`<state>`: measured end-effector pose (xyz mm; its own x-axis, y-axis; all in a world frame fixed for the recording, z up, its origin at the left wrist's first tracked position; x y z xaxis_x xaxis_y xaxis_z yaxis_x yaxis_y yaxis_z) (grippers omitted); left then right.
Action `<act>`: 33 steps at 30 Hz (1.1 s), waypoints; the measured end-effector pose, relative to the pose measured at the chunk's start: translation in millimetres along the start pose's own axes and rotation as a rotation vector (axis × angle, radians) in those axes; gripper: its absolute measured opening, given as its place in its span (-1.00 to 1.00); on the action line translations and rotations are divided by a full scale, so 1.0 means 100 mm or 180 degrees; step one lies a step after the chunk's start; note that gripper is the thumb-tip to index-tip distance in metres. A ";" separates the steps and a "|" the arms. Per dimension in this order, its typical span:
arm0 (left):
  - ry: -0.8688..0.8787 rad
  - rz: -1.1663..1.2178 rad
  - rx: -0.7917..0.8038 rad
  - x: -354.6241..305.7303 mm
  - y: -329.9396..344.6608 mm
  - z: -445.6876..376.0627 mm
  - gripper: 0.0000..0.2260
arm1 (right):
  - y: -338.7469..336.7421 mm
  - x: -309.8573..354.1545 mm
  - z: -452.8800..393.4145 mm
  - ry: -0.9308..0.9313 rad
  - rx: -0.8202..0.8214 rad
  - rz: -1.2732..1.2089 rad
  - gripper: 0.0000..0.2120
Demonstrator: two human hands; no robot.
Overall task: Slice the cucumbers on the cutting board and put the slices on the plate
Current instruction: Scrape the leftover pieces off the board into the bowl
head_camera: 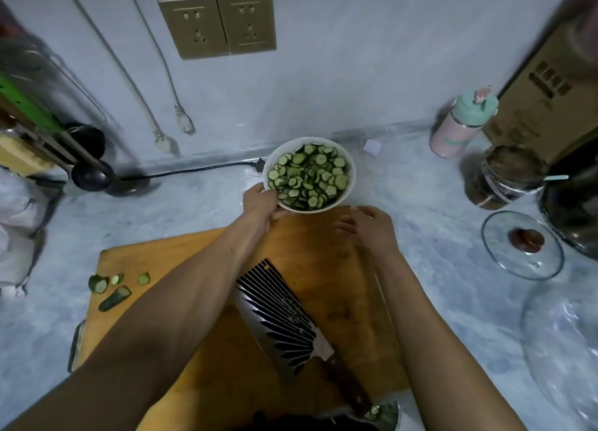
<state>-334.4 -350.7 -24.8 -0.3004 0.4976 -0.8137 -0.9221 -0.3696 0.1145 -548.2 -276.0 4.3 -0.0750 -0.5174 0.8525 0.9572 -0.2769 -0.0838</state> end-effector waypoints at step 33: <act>0.0737 -0.0402 -0.0178 1.09 -1.59 1.56 -0.82 | 0.01 -1.26 1.32 -0.0786 0.1068 0.3774 -0.76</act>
<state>-258.6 -115.6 -43.0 -0.1142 0.3521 -0.9290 -0.9319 -0.3620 -0.0226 -500.7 -104.5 -34.9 0.8982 -0.1313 0.4196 0.4265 0.4920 -0.7590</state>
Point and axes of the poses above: each hand's wrist, its own z-axis away from the middle knuckle, its own y-axis out of the palm, x = y × z, the point moved 4 cm from there along -z, towards the middle knuckle, and after that the axes turned 8 degrees about z, right-handed, at the moved point
